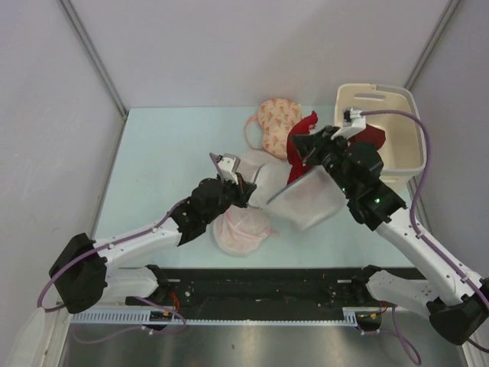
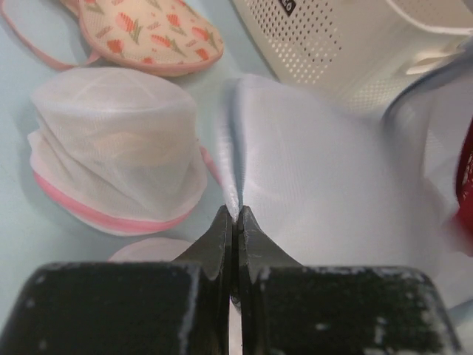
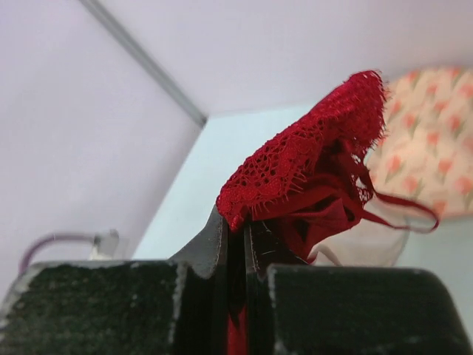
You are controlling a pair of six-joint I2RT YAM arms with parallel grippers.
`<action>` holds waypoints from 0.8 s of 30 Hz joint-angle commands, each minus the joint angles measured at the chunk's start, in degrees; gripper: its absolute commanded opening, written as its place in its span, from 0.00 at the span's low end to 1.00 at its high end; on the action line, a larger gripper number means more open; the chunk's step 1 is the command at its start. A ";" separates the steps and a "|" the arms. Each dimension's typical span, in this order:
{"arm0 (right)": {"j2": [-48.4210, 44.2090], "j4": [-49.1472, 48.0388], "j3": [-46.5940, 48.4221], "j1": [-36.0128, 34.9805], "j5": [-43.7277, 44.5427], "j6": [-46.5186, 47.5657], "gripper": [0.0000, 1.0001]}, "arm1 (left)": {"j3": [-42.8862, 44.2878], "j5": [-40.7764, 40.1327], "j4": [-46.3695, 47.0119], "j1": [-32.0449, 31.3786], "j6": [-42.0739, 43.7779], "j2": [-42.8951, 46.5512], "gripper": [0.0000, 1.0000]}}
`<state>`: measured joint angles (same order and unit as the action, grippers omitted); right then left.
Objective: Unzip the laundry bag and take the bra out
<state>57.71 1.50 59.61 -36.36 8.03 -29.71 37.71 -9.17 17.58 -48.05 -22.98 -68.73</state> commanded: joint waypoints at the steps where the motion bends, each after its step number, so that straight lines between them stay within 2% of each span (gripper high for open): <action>1: -0.50 -9.05 6.04 5.06 0.93 1.06 0.00 | -1.94 0.47 2.81 0.06 0.57 1.32 0.00; 5: 1.08 -15.01 7.62 9.45 2.25 -0.17 0.00 | 2.09 -2.95 -2.90 -2.82 5.91 0.96 0.00; 10: 4.51 -17.76 12.71 11.57 6.46 3.16 0.00 | 0.87 -3.66 -2.29 -3.19 5.32 3.86 0.00; 14: 6.18 -14.87 18.59 18.32 6.83 4.93 0.00 | 0.69 -4.63 -4.31 -3.27 4.53 5.27 0.00; 16: 7.58 -12.50 21.40 24.12 5.33 4.84 0.00 | 0.43 -4.19 -4.49 -3.28 4.96 6.24 0.00; 21: 11.89 -9.85 22.83 38.00 -2.31 -1.40 0.00 | 1.83 -4.10 -6.85 -4.15 6.72 8.60 0.00; 24: 15.05 -8.44 22.83 41.71 -3.89 -2.54 0.00 | 2.62 -5.16 -8.35 -4.24 6.72 10.19 0.01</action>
<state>68.99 -9.45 81.25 0.97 8.34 -29.23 37.36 -12.32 10.74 -51.90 -17.47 -61.71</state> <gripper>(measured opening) 0.056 0.022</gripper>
